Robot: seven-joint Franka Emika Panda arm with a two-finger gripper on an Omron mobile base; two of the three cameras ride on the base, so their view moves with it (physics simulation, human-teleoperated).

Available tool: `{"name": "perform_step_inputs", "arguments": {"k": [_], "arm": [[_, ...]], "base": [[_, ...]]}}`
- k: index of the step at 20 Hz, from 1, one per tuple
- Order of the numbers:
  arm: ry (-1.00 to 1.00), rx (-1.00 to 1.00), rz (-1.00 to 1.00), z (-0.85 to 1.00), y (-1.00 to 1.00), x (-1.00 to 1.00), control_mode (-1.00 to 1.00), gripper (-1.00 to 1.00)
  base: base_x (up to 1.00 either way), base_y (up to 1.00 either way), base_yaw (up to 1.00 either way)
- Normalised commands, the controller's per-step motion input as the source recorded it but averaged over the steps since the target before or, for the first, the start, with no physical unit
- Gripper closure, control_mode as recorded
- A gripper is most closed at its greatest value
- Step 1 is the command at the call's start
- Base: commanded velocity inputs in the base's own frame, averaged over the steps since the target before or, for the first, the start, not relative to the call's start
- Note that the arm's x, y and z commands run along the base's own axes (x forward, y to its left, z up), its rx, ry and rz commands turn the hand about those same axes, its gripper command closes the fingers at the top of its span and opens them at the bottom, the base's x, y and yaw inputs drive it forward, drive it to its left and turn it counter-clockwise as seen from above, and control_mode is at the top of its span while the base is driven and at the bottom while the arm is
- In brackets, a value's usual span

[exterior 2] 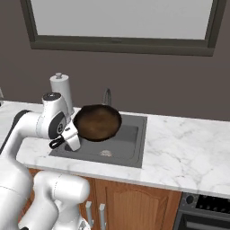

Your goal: Move the pot and pan from the stove into the sink.

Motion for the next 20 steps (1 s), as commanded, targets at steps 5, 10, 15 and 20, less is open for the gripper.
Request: {"name": "perform_step_inputs", "arguments": {"k": [5,10,15,20], "arm": [[0.19,-0.02,0.07,-0.35,-0.05,0.06,-1.00,1.00],[0.22,0.00,0.06,-0.41,-0.19,0.00,-1.00,1.00],[0.21,0.00,0.05,-0.26,-0.16,0.19,-1.00,1.00],[0.20,0.00,0.00,-0.14,-0.07,0.54,-1.00,1.00]], "base": [[0.00,0.00,0.00],[0.00,0.00,0.00],[0.00,0.00,0.00],[0.00,0.00,0.00]]}}
